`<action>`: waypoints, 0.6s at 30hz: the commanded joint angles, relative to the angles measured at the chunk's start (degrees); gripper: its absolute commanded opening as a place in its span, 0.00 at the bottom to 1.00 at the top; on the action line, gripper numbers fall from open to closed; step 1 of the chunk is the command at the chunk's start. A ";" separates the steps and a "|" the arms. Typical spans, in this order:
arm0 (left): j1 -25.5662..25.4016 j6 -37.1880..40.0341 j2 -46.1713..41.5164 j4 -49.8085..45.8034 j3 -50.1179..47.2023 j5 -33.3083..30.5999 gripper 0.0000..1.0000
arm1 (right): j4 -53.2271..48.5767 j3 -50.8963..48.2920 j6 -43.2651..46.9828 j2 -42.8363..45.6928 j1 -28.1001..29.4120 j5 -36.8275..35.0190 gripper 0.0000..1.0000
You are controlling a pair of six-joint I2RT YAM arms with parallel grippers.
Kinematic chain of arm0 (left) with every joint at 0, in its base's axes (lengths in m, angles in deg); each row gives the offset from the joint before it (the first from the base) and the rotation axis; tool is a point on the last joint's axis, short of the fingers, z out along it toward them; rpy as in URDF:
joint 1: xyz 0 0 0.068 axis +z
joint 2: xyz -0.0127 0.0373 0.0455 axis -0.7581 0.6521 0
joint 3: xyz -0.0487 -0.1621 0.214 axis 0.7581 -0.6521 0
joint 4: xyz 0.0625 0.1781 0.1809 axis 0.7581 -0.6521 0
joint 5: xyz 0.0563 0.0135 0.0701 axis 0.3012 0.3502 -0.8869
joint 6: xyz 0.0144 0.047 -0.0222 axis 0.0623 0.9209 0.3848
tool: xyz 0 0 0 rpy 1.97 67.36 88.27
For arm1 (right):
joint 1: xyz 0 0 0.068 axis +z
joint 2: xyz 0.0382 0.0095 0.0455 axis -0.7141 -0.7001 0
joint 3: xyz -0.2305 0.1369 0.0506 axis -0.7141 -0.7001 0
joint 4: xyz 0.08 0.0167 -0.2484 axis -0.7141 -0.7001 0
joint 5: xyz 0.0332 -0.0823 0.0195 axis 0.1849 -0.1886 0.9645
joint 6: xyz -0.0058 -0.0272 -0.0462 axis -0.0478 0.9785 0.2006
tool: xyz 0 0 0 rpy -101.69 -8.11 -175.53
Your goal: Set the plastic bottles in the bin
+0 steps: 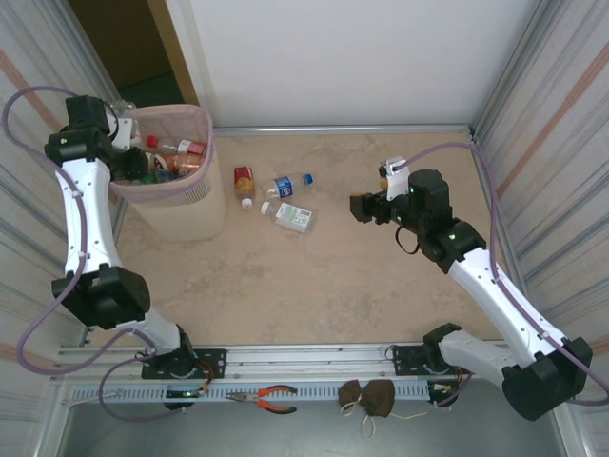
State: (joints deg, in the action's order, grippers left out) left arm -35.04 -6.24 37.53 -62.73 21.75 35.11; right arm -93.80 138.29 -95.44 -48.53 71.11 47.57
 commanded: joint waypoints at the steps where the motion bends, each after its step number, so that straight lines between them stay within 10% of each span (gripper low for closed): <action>1: 0.33 1.47 -0.44 0.40 -0.28 -2.30 0.36 | 1.61 1.93 0.14 -0.55 0.32 1.03 0.83; 18: 0.31 0.21 -3.71 0.33 1.88 -4.48 0.58 | 2.70 2.54 -0.38 -1.13 0.39 1.30 0.83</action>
State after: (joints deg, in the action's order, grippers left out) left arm -35.04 -5.78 35.70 -62.56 21.71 30.89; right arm -92.73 138.40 -95.44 -49.42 71.11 48.14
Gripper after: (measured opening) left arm 0.581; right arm 0.830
